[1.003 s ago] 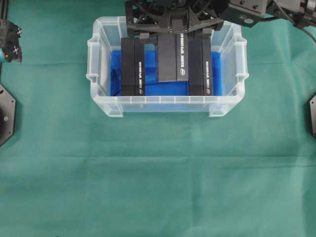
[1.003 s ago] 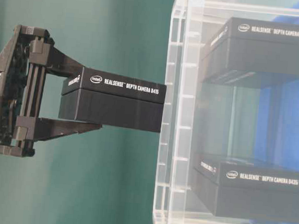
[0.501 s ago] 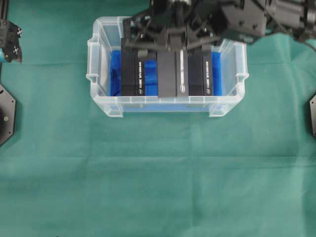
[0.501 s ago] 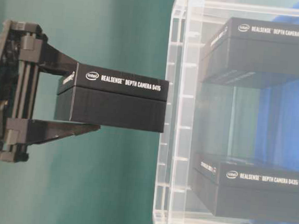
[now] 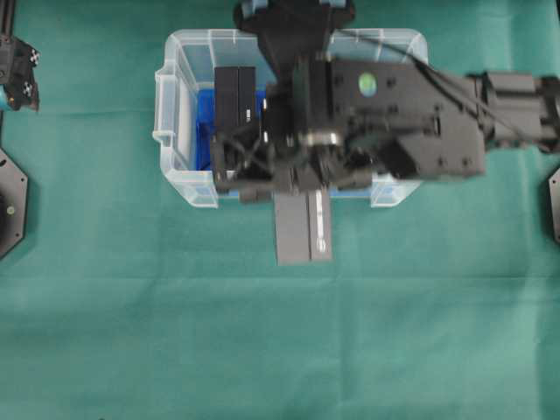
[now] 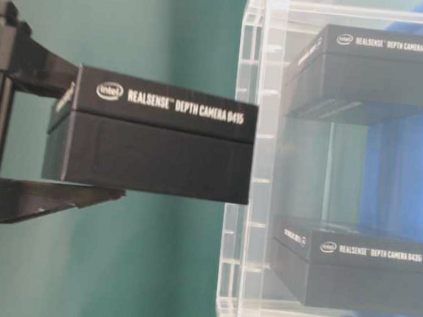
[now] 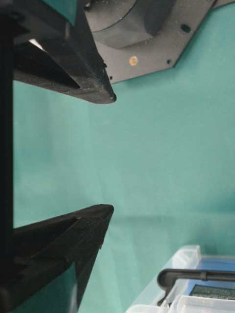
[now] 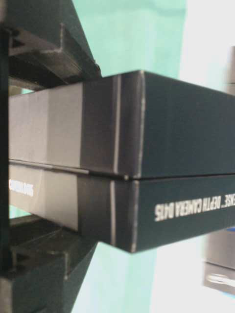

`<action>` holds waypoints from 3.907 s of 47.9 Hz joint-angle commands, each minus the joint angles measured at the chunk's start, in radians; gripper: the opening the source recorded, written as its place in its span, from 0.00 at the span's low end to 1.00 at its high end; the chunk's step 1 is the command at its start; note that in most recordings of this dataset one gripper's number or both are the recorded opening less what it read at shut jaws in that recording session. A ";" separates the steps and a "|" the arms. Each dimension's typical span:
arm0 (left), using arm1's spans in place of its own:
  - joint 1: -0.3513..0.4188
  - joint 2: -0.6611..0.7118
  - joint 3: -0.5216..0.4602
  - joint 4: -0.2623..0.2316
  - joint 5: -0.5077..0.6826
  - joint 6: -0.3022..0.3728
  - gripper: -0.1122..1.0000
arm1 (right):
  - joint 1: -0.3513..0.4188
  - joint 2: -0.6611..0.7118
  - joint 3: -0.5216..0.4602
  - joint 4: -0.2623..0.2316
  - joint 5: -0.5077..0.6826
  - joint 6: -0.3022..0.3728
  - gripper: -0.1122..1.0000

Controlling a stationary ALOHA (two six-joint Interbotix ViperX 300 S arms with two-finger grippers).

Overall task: Take out the box from the case.
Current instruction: 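Lift the middle box with the right gripper out of the bin, then lower the held box onto the cloth in front of the bin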

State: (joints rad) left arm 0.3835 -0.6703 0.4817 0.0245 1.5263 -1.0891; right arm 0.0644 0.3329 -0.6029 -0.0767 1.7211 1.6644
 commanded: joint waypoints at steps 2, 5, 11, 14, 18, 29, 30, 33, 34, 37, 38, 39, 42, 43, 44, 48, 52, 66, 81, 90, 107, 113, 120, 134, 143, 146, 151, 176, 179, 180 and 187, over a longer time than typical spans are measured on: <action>-0.002 -0.002 -0.011 0.003 -0.003 0.000 0.84 | 0.048 -0.054 -0.028 -0.011 0.002 0.038 0.71; -0.002 -0.002 -0.011 0.003 -0.002 0.000 0.84 | 0.072 -0.054 -0.028 -0.015 0.002 0.064 0.71; -0.003 -0.002 -0.011 0.003 -0.002 0.000 0.84 | 0.112 -0.052 -0.028 -0.017 0.003 0.107 0.71; -0.003 -0.002 -0.011 0.003 -0.002 0.000 0.84 | 0.135 -0.052 -0.028 -0.017 0.002 0.132 0.71; -0.002 -0.002 -0.011 0.003 -0.002 -0.002 0.84 | 0.158 -0.051 -0.028 -0.017 0.002 0.160 0.71; -0.002 0.000 -0.011 0.003 -0.003 -0.003 0.84 | 0.179 -0.051 -0.028 -0.021 0.002 0.187 0.71; -0.002 -0.002 -0.011 0.005 -0.003 -0.003 0.84 | 0.179 -0.051 -0.028 -0.023 0.003 0.187 0.71; -0.002 -0.002 -0.011 0.003 -0.003 -0.003 0.84 | 0.179 -0.051 -0.028 -0.028 0.002 0.187 0.71; -0.002 -0.002 -0.011 0.003 -0.002 -0.003 0.84 | 0.179 -0.049 -0.028 -0.028 0.003 0.187 0.71; -0.002 -0.002 -0.011 0.003 -0.003 -0.003 0.84 | 0.179 -0.048 -0.028 -0.029 0.002 0.187 0.71; -0.003 -0.002 -0.011 0.003 -0.003 -0.003 0.84 | 0.179 -0.046 -0.028 -0.029 0.002 0.187 0.71; -0.002 -0.002 -0.011 0.003 -0.002 -0.003 0.84 | 0.179 -0.046 -0.026 -0.029 0.002 0.187 0.71; -0.002 -0.002 -0.011 0.003 -0.002 -0.003 0.84 | 0.179 -0.041 -0.025 -0.032 0.002 0.189 0.71; -0.002 -0.002 -0.011 0.005 -0.003 -0.003 0.84 | 0.179 -0.038 -0.021 -0.032 0.002 0.189 0.71; -0.003 -0.002 -0.011 0.003 -0.003 -0.003 0.84 | 0.179 -0.035 -0.020 -0.032 0.003 0.189 0.71; -0.002 -0.002 -0.011 0.005 -0.003 -0.003 0.84 | 0.179 -0.020 -0.009 -0.032 -0.002 0.192 0.71; -0.003 -0.002 -0.009 0.003 -0.002 -0.002 0.84 | 0.179 -0.006 0.003 -0.029 -0.011 0.193 0.71; -0.002 -0.003 -0.009 0.003 -0.003 -0.002 0.84 | 0.179 0.014 0.137 -0.009 -0.160 0.190 0.71; -0.002 -0.002 -0.009 0.005 -0.002 -0.002 0.84 | 0.179 0.014 0.314 0.032 -0.365 0.210 0.71; -0.002 0.000 -0.009 0.005 -0.002 -0.002 0.84 | 0.179 0.014 0.400 0.041 -0.454 0.210 0.71; -0.002 0.003 -0.009 0.005 -0.003 -0.002 0.84 | 0.176 0.014 0.511 0.081 -0.597 0.227 0.71; -0.002 0.003 -0.009 0.006 -0.003 -0.002 0.84 | 0.176 0.014 0.512 0.075 -0.597 0.221 0.71; -0.002 0.003 -0.009 0.008 -0.008 -0.002 0.84 | 0.176 0.012 0.515 0.069 -0.595 0.216 0.86; -0.002 0.003 -0.009 0.008 -0.011 0.000 0.84 | 0.169 0.012 0.515 0.060 -0.595 0.216 0.92; -0.002 0.003 -0.009 0.008 -0.011 0.000 0.84 | 0.163 -0.008 0.508 0.040 -0.589 0.215 0.92; -0.002 0.003 -0.009 0.008 -0.011 0.000 0.84 | 0.161 -0.026 0.500 0.029 -0.583 0.212 0.91; -0.002 0.002 -0.009 0.006 -0.011 -0.002 0.84 | 0.160 -0.066 0.482 -0.005 -0.548 0.210 0.91; -0.002 -0.006 -0.009 0.008 -0.009 -0.003 0.84 | 0.156 -0.123 0.293 -0.087 -0.275 0.167 0.90; -0.002 -0.011 -0.009 0.008 -0.009 -0.003 0.84 | 0.156 -0.123 0.293 -0.087 -0.275 0.166 0.90; -0.002 -0.011 -0.008 0.008 -0.009 -0.003 0.84 | 0.155 -0.123 0.293 -0.087 -0.275 0.164 0.90; -0.002 -0.017 -0.005 0.008 -0.009 -0.002 0.84 | 0.156 -0.127 0.296 -0.087 -0.261 0.153 0.90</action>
State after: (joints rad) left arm 0.3835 -0.6826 0.4847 0.0291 1.5202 -1.0907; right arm 0.2224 0.2485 -0.2884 -0.1611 1.4527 1.8239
